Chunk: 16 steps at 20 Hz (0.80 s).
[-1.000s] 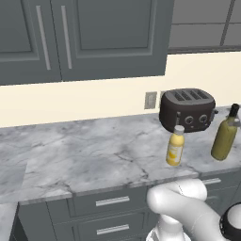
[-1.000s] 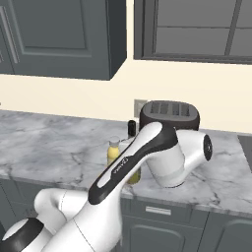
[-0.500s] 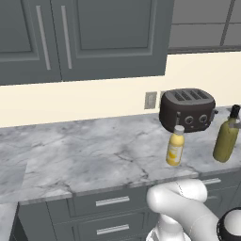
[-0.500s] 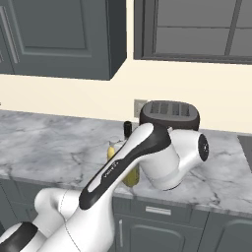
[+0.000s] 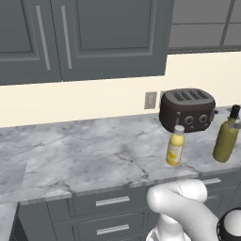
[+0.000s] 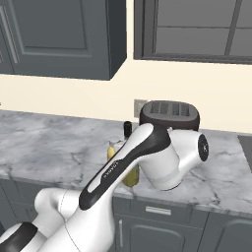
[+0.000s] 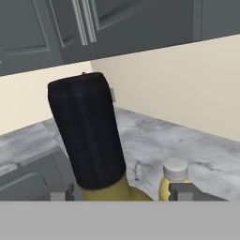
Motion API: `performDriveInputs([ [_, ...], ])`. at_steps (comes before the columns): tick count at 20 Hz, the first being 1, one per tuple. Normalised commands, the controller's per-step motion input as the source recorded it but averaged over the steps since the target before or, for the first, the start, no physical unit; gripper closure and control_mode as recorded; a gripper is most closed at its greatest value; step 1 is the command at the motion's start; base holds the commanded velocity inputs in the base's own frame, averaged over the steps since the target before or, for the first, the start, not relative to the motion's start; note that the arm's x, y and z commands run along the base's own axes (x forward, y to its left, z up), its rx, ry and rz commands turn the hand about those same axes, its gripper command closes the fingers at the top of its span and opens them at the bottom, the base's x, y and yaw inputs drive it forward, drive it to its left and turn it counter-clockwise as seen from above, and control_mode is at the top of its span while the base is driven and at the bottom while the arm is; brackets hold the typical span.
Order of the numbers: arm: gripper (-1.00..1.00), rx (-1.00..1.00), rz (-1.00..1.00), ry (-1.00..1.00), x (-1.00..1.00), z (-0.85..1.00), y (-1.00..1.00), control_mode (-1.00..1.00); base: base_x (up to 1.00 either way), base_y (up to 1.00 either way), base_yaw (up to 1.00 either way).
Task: There is a wine glass and glass cup on the dining counter. Place the wine bottle next to the wine glass and the juice bottle next to the glass cup.
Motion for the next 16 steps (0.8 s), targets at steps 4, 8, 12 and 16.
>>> performDriveInputs([
  [4,1.0,0.0,0.0,0.0,0.0,0.0,0.0,1.0,-0.34,0.0,0.0],
  [8,1.0,0.0,0.0,0.0,0.0,0.0,0.0,1.0,-0.74,-0.04,0.0],
  [12,1.0,0.0,0.0,0.0,0.0,0.0,0.0,1.0,-0.8,-0.1,0.0],
  [16,1.0,0.0,0.0,0.0,0.0,0.0,0.0,1.0,-0.35,-0.01,-0.53],
])
